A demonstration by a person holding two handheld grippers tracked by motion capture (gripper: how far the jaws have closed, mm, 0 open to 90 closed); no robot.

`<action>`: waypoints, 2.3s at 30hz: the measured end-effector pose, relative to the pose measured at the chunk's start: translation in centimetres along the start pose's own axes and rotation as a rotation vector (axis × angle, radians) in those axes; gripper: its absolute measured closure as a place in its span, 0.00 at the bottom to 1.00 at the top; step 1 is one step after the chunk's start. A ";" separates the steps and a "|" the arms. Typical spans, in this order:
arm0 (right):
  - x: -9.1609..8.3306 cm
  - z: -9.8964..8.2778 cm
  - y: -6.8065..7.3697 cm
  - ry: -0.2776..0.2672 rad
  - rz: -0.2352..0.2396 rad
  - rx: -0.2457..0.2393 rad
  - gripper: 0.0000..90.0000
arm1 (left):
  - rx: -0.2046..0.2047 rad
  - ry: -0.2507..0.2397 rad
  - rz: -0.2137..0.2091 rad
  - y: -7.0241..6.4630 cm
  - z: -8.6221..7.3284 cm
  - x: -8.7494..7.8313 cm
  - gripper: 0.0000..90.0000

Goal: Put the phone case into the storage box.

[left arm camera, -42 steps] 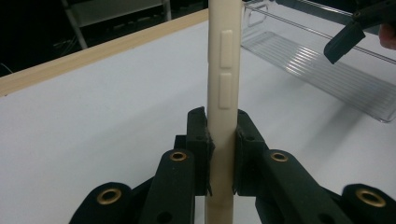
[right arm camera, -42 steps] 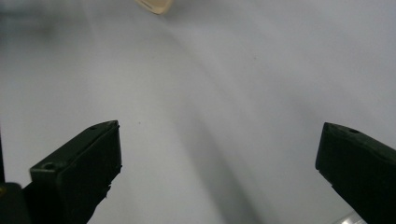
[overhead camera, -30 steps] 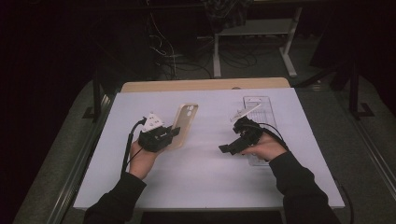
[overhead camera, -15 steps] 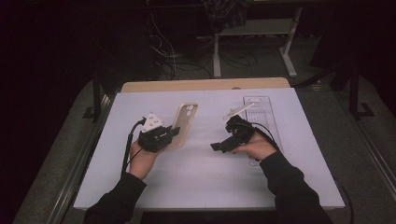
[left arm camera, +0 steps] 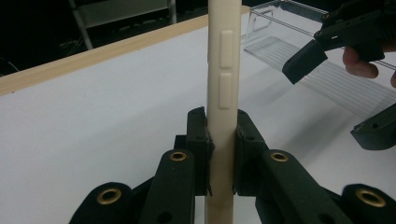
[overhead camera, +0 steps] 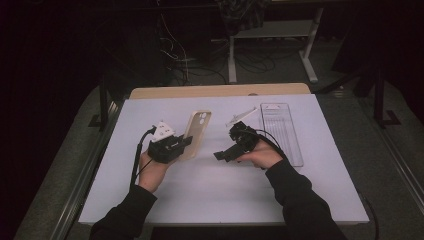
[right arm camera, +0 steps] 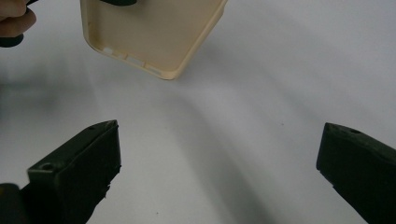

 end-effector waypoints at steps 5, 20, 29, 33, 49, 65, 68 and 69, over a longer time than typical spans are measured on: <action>0.3 -0.4 0.0 -0.002 0.000 0.012 0.00 | -0.002 -0.008 0.002 0.0 0.0 0.1 0.89; -0.5 0.0 -0.3 -0.108 0.000 0.069 0.00 | -0.005 0.002 0.006 0.0 -0.1 0.1 0.89; -0.5 0.6 -0.2 -0.198 0.029 0.158 0.00 | -0.001 0.001 0.011 -0.1 -0.1 0.2 0.89; -0.5 0.9 0.0 -0.230 0.036 0.204 0.00 | -0.007 0.001 0.016 -0.2 -0.1 0.2 0.89; -0.4 1.8 0.3 -0.307 0.063 0.283 0.00 | -0.006 -0.003 0.040 -0.9 -0.1 0.9 0.89; -0.2 2.7 0.6 -0.360 0.084 0.299 0.00 | -0.010 -0.008 0.053 -1.5 -0.1 1.3 0.89; -0.2 2.8 0.7 -0.362 0.094 0.311 0.00 | -0.010 -0.009 0.058 -1.7 0.0 1.3 0.89; -0.3 2.8 0.7 -0.367 0.094 0.318 0.00 | -0.014 -0.018 0.059 -1.7 0.0 1.4 0.89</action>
Point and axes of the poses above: each handheld gripper's, and its own axes: x roughly forward along the jaws, z roughly out of its top, y roughly to its left, the point moved 3 cm from there along x, roughly forward along the jaws, and after that the axes turned 13 degrees about -z, right-handed, at the moved point
